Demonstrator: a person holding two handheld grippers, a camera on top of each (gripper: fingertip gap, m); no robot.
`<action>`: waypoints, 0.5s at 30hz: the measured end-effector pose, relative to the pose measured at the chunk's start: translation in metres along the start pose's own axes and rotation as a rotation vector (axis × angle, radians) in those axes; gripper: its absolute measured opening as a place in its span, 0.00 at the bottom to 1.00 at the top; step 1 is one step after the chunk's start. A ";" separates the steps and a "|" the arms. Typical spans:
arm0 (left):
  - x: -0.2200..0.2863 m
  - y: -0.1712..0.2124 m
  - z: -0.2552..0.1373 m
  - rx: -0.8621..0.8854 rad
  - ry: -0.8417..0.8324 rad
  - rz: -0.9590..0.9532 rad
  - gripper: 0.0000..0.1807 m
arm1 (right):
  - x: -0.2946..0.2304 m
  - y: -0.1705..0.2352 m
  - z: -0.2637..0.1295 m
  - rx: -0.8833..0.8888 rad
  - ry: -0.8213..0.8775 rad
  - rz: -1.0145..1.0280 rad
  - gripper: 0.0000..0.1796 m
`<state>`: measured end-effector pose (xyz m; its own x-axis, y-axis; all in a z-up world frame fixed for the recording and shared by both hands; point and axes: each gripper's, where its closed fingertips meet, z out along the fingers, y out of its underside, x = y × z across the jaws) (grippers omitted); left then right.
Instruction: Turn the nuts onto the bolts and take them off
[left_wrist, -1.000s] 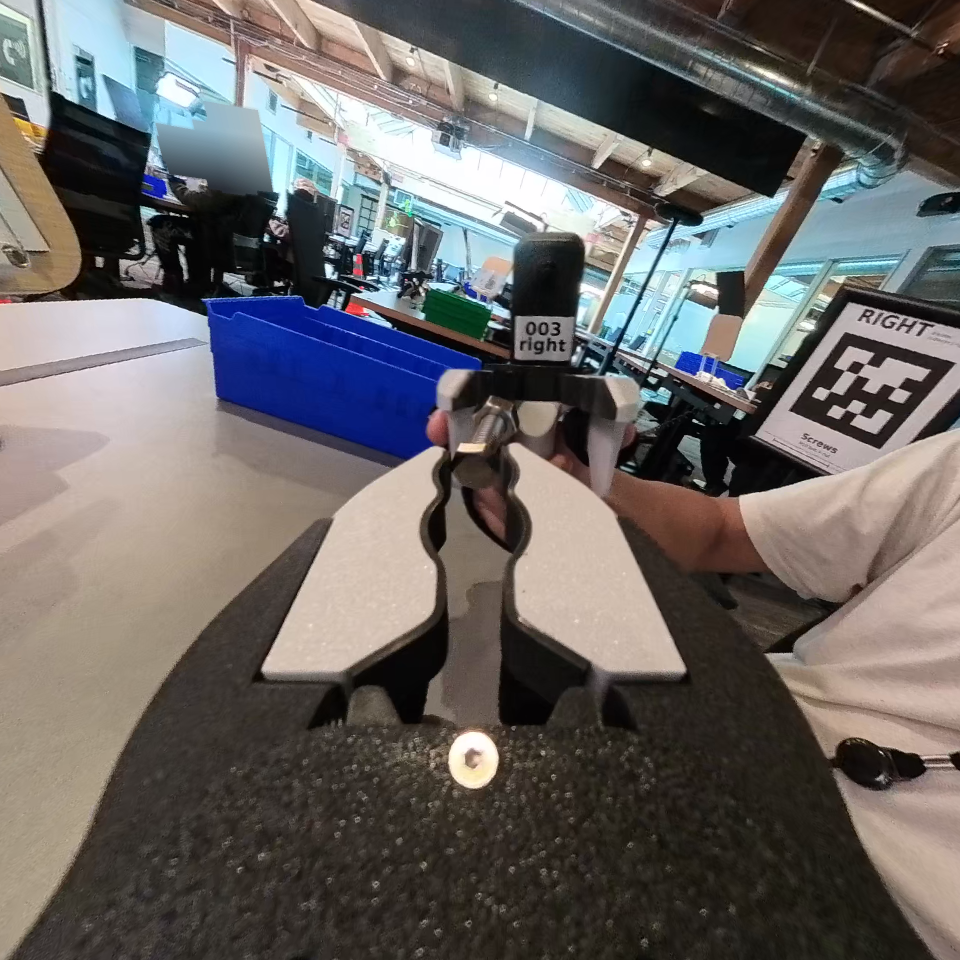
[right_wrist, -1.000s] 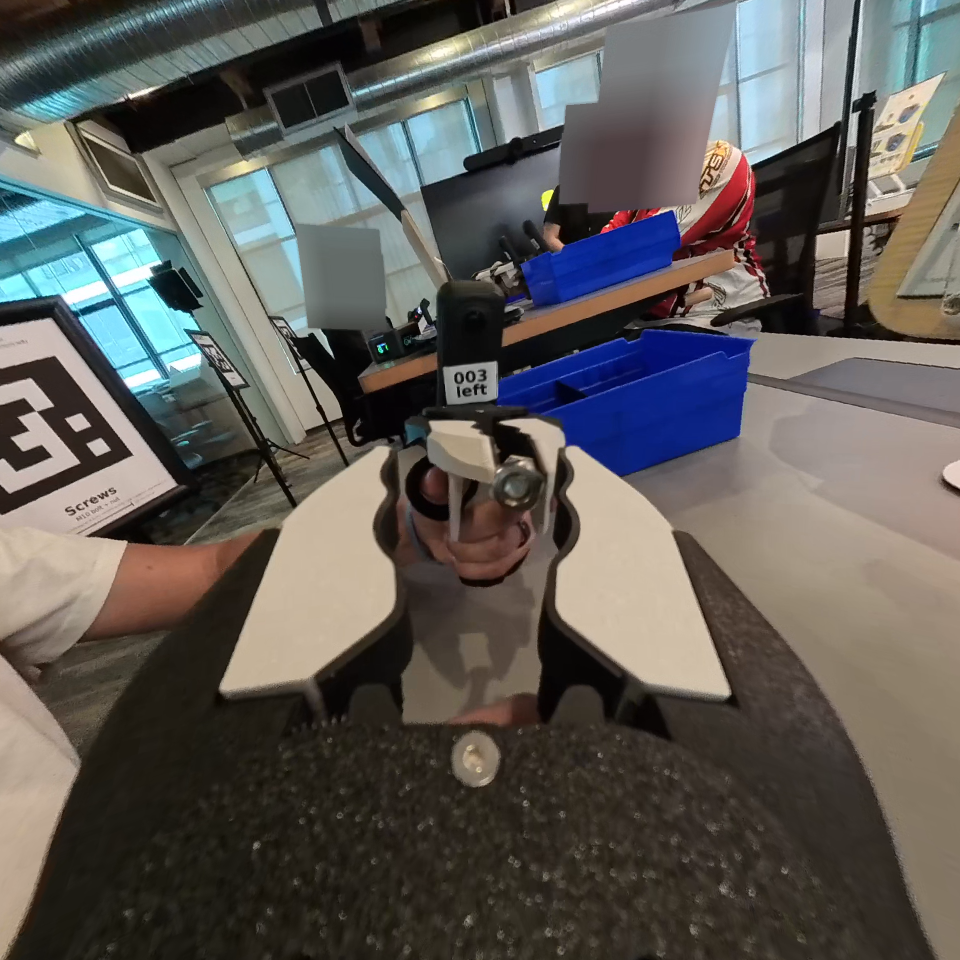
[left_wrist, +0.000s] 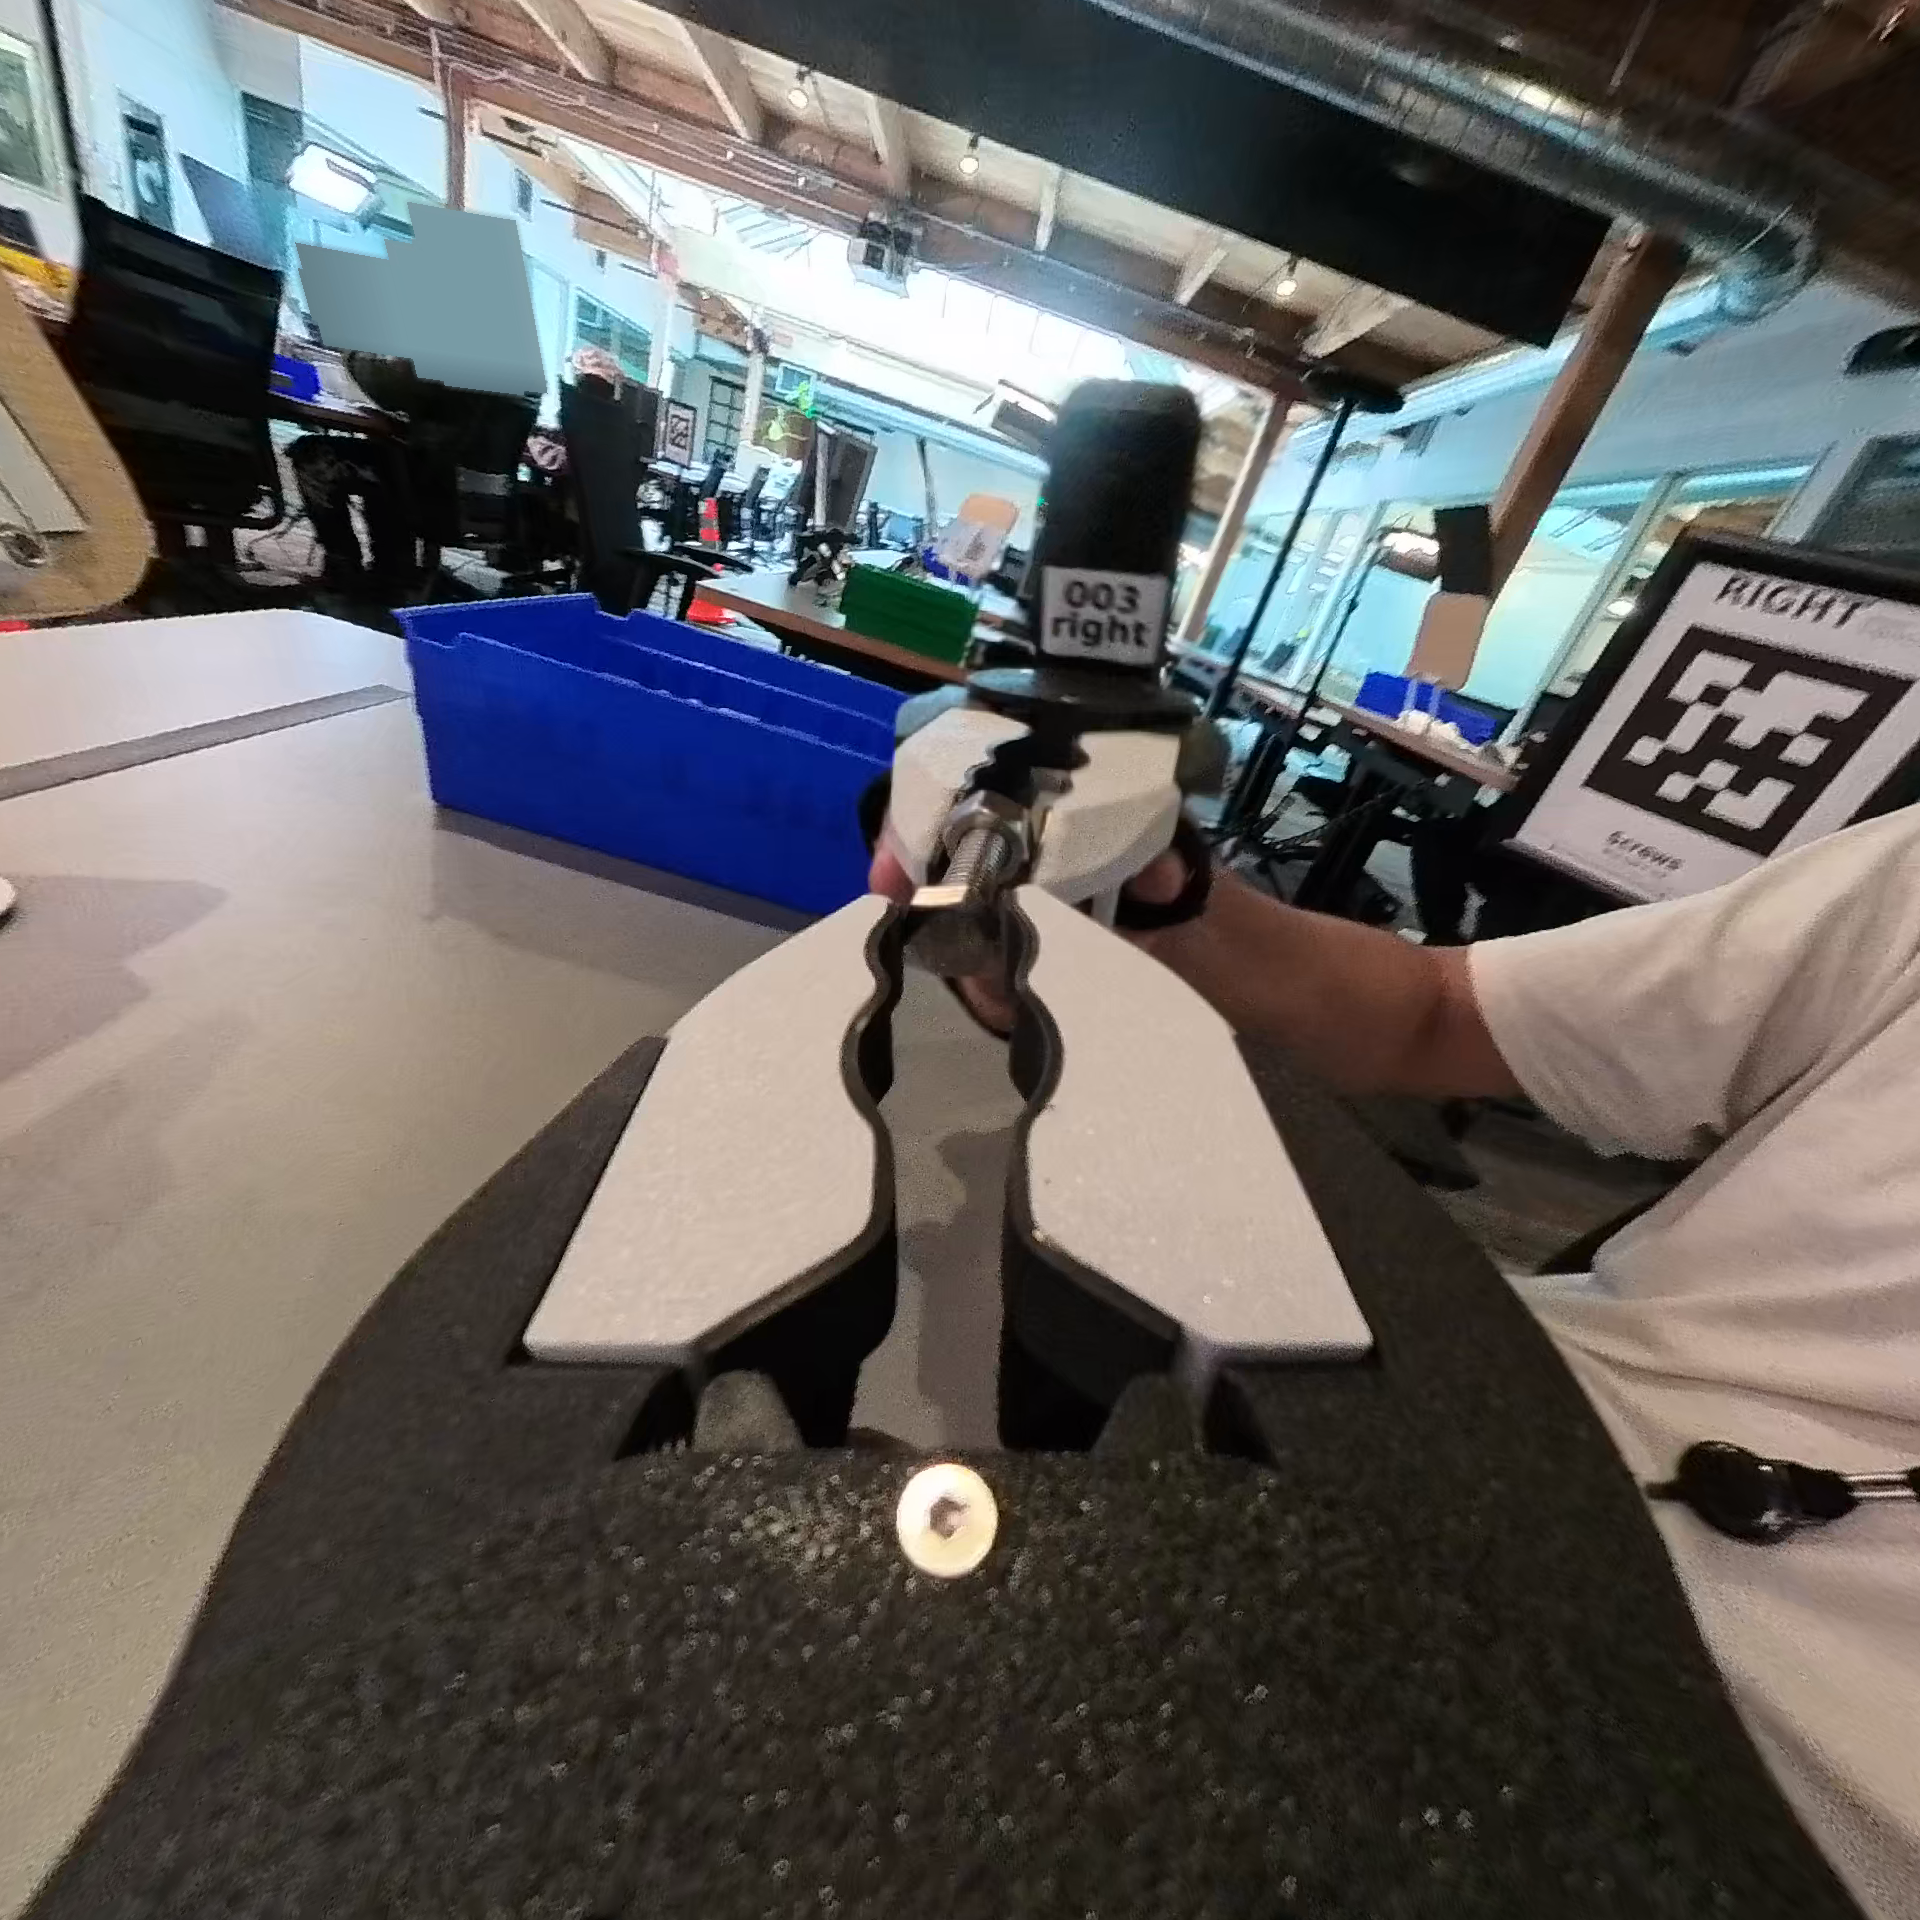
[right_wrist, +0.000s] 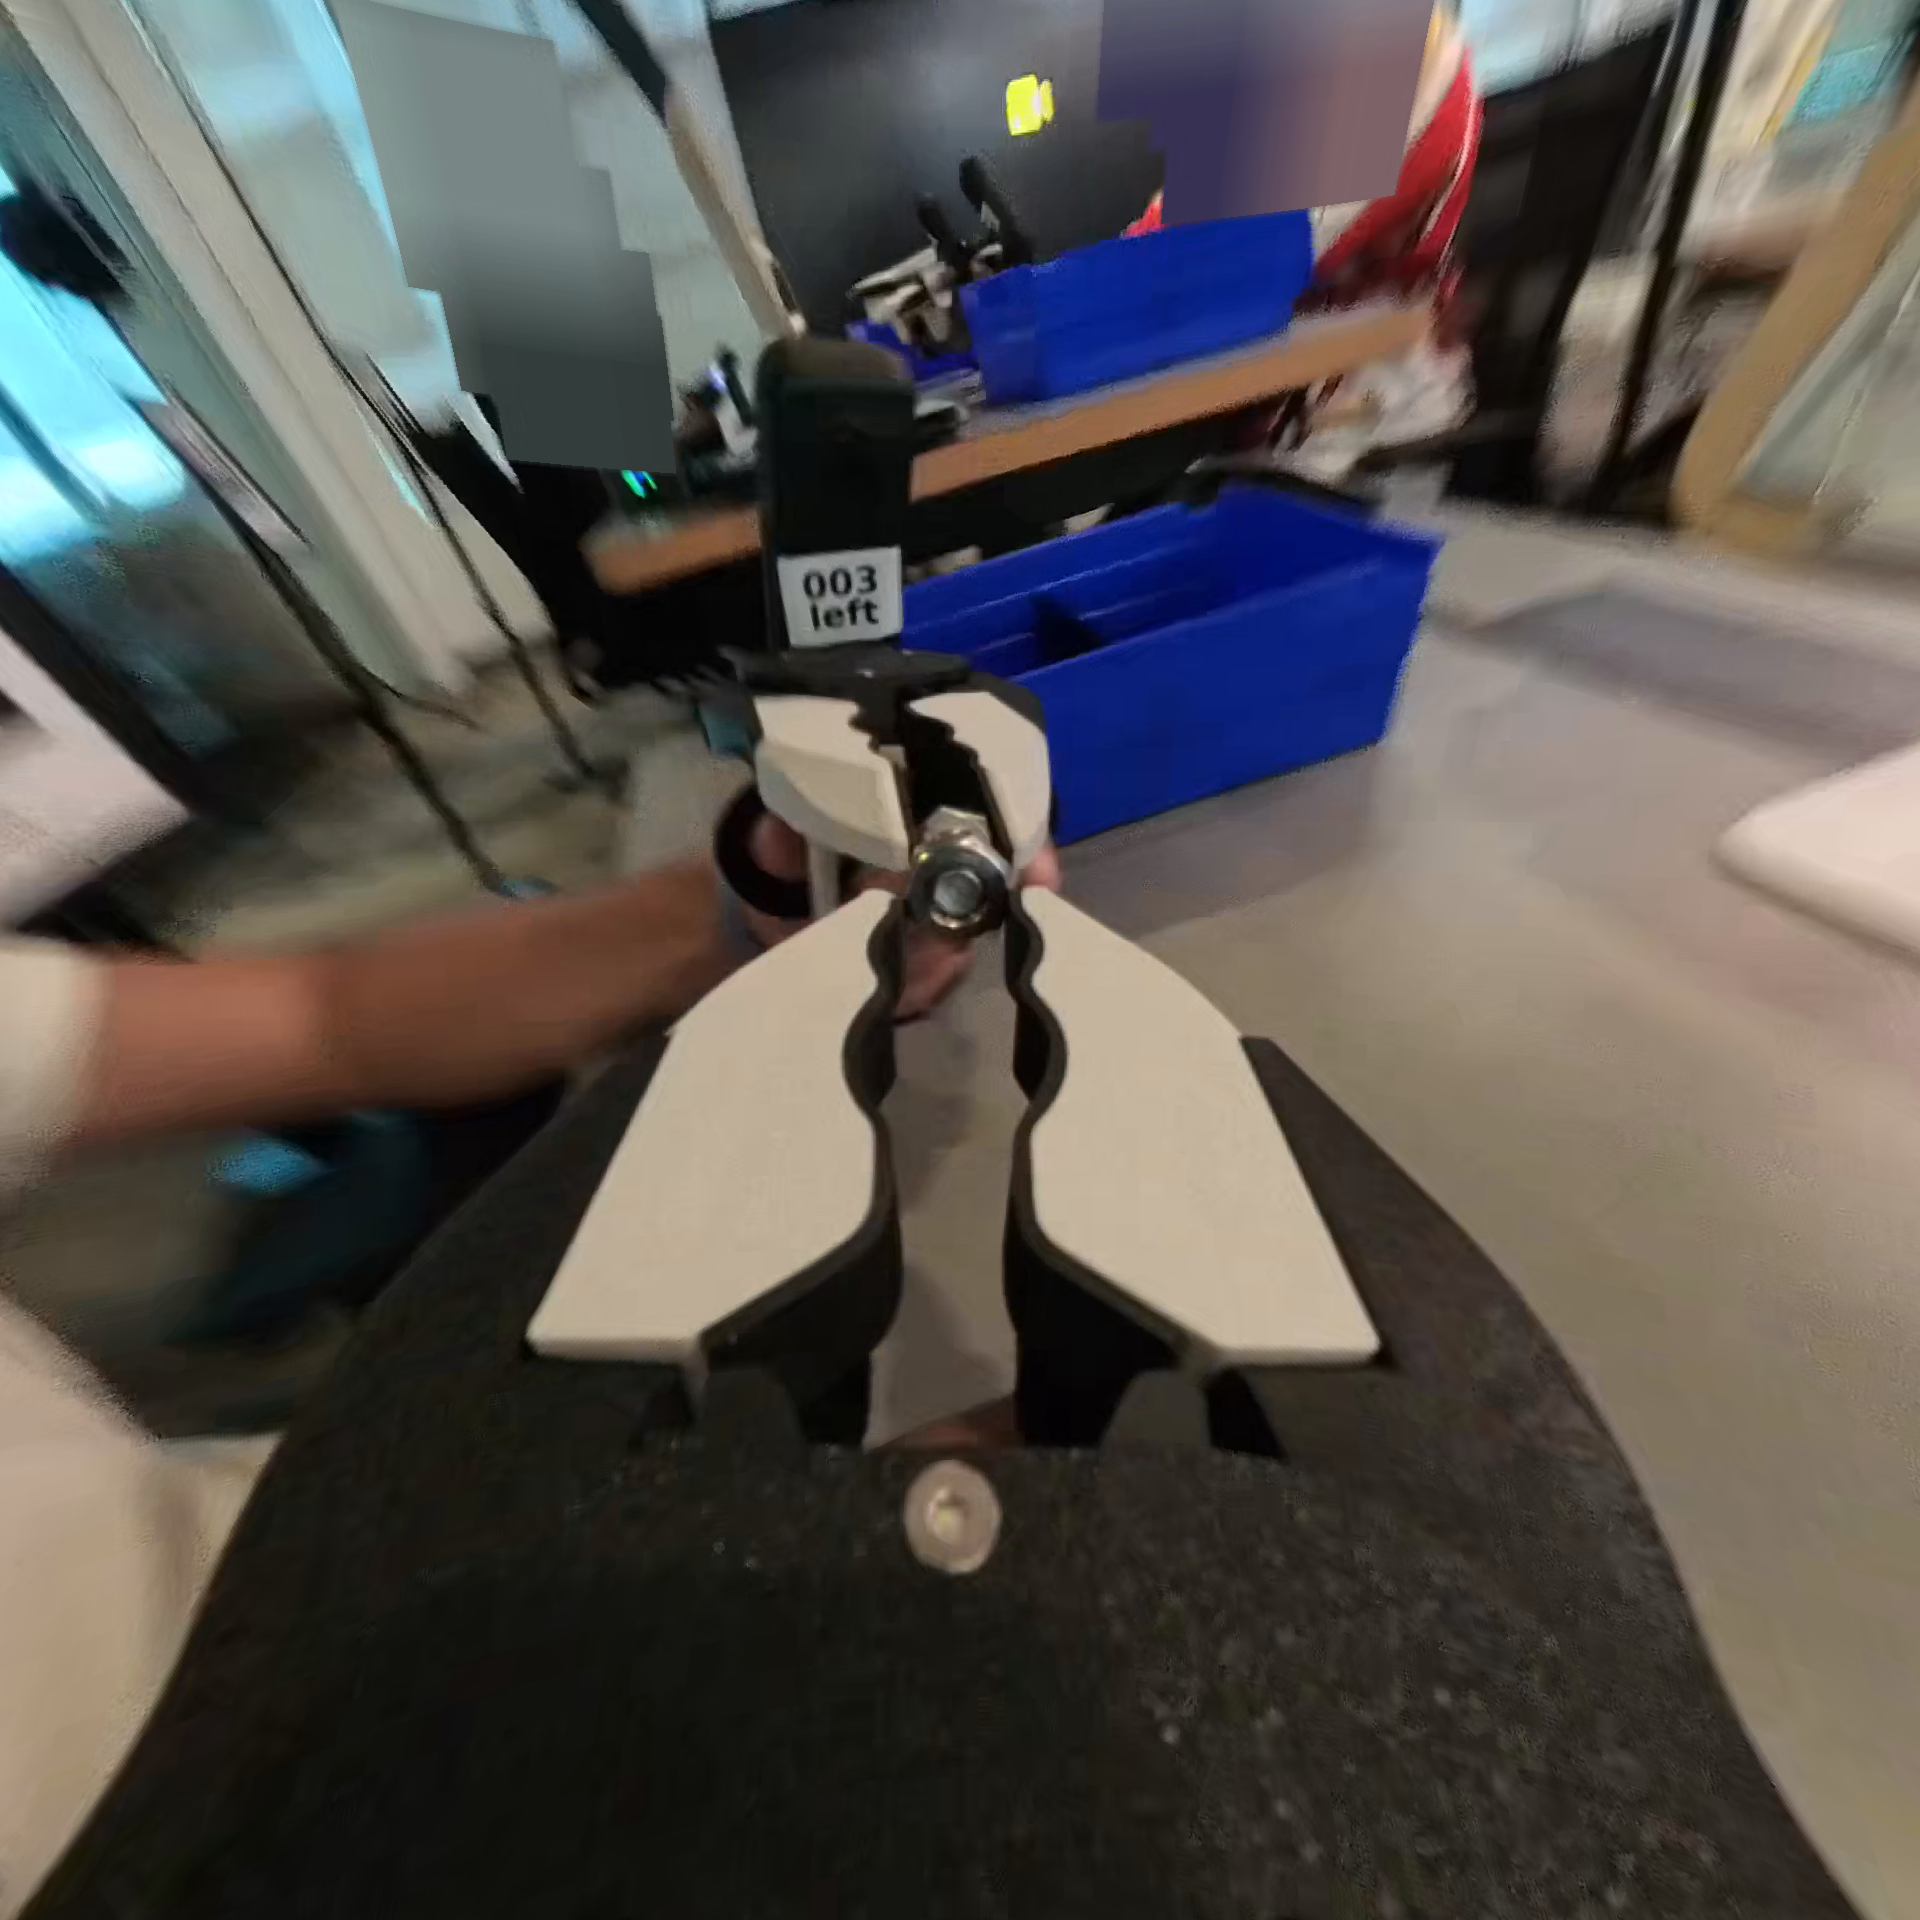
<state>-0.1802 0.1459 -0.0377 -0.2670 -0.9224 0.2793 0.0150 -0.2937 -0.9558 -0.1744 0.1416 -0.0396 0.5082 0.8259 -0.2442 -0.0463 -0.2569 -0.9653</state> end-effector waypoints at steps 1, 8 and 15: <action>-0.001 0.002 0.001 -0.015 -0.019 0.023 0.10 | 0.001 0.000 0.000 0.000 -0.044 0.168 0.10; 0.000 -0.002 0.001 0.004 -0.020 0.035 0.09 | -0.007 0.002 -0.004 -0.033 -0.092 0.242 0.14; 0.002 -0.002 0.000 0.013 0.022 -0.012 0.09 | 0.006 0.001 -0.021 -0.211 0.345 -0.954 0.24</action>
<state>-0.1811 0.1449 -0.0348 -0.2882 -0.9130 0.2886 0.0243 -0.3083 -0.9510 -0.1538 0.1354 -0.0402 0.4745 0.5522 0.6856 0.6396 0.3189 -0.6995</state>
